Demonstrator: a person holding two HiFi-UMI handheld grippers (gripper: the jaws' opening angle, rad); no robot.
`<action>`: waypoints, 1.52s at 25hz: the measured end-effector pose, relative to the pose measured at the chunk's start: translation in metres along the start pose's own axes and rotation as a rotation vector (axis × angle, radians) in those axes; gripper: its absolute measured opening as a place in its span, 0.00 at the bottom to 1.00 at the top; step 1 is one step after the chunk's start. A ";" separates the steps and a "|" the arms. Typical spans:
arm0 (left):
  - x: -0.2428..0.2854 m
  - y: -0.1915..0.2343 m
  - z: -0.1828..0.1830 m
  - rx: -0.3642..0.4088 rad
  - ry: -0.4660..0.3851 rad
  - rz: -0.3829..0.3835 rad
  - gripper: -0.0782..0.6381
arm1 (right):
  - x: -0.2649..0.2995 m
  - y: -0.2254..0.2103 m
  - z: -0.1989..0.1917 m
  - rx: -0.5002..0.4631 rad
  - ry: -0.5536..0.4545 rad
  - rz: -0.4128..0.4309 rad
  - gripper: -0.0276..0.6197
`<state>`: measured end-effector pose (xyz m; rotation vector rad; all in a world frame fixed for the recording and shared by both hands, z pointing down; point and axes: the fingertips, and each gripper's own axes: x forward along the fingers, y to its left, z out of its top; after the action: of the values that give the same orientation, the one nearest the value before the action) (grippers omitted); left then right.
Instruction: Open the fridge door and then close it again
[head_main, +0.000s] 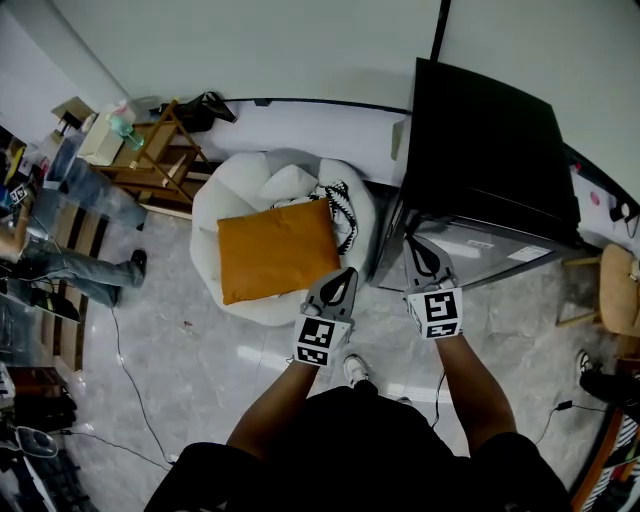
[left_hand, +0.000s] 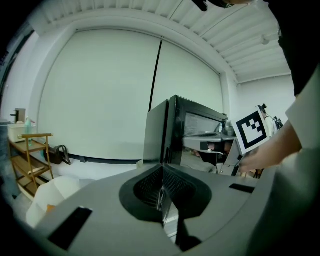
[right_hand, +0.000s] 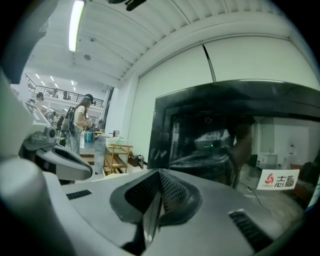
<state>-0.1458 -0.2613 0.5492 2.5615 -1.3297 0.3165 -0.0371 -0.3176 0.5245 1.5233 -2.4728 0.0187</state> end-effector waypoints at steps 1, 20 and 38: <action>0.000 0.000 0.002 0.001 -0.003 -0.001 0.14 | 0.001 -0.004 -0.001 -0.008 0.004 -0.010 0.06; -0.006 -0.015 0.018 0.015 -0.030 0.012 0.14 | -0.008 0.004 0.000 0.006 0.006 0.033 0.06; -0.044 -0.091 0.034 -0.018 -0.081 0.054 0.14 | -0.137 0.024 0.003 0.020 -0.030 0.087 0.06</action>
<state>-0.0933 -0.1870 0.4943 2.5525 -1.4250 0.2110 -0.0002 -0.1868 0.4958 1.4337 -2.5684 0.0359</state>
